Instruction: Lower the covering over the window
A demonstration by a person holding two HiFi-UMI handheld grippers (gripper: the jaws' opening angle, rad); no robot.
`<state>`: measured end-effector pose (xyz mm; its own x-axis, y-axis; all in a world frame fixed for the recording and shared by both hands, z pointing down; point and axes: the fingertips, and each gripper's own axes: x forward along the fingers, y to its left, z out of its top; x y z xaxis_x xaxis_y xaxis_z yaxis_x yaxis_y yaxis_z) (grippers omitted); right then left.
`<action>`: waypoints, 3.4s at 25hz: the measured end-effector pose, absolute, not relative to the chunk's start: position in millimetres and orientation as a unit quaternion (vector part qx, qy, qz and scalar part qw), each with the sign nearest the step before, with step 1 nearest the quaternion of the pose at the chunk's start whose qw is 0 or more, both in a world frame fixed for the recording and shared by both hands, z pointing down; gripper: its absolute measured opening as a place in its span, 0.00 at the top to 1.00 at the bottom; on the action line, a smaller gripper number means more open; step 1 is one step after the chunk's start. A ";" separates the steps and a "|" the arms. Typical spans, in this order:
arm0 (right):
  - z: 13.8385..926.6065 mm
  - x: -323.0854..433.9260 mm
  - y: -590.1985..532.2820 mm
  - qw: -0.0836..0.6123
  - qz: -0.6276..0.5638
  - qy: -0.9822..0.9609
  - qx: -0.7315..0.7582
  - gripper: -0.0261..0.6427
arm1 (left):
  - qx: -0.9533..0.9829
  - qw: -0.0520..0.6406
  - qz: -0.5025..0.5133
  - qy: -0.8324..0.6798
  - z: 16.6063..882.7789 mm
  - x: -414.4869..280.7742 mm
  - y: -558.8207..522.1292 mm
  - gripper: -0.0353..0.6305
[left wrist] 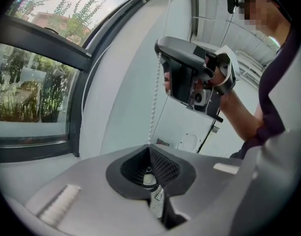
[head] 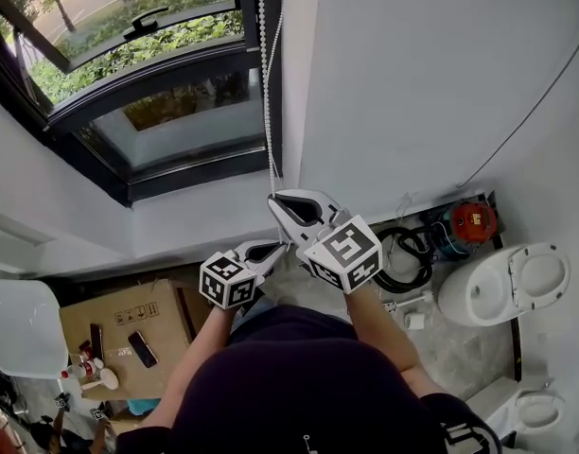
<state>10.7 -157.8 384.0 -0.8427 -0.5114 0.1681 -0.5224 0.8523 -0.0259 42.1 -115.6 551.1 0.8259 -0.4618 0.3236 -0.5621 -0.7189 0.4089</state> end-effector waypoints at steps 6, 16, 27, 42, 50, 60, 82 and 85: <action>389.8 12.2 -165.9 0.061 0.059 -0.960 0.268 0.94 | 0.921 0.262 0.088 -0.273 551.3 40.3 -111.3 0.93; 393.8 11.7 -173.5 0.043 0.096 -0.963 0.250 0.94 | 0.916 0.266 0.073 -0.290 550.9 23.4 -112.6 0.93; 475.4 -1.5 -153.7 0.147 0.140 -0.953 0.226 0.94 | 0.915 0.261 0.064 -0.300 549.4 13.6 -111.6 0.93; 541.8 2.6 -139.3 0.239 0.169 -0.931 0.220 0.94 | 0.913 0.256 0.045 -0.315 541.8 6.0 -111.4 0.93; 571.6 0.8 -123.7 0.277 0.186 -0.920 0.206 0.94 | 0.912 0.253 0.038 -0.319 538.6 6.5 -109.6 0.93; 608.4 5.2 -106.0 0.339 0.195 -0.901 0.187 0.94 | 0.912 0.256 0.044 -0.316 539.3 5.4 -104.7 0.93; 629.0 15.2 -105.2 0.335 0.225 -0.896 0.188 0.94 | 0.922 0.226 0.131 -0.287 530.9 8.4 -95.2 0.62; 630.4 18.2 -106.7 0.343 0.217 -0.893 0.193 0.94 | 0.914 0.195 0.095 -0.342 511.2 -9.1 -113.9 0.59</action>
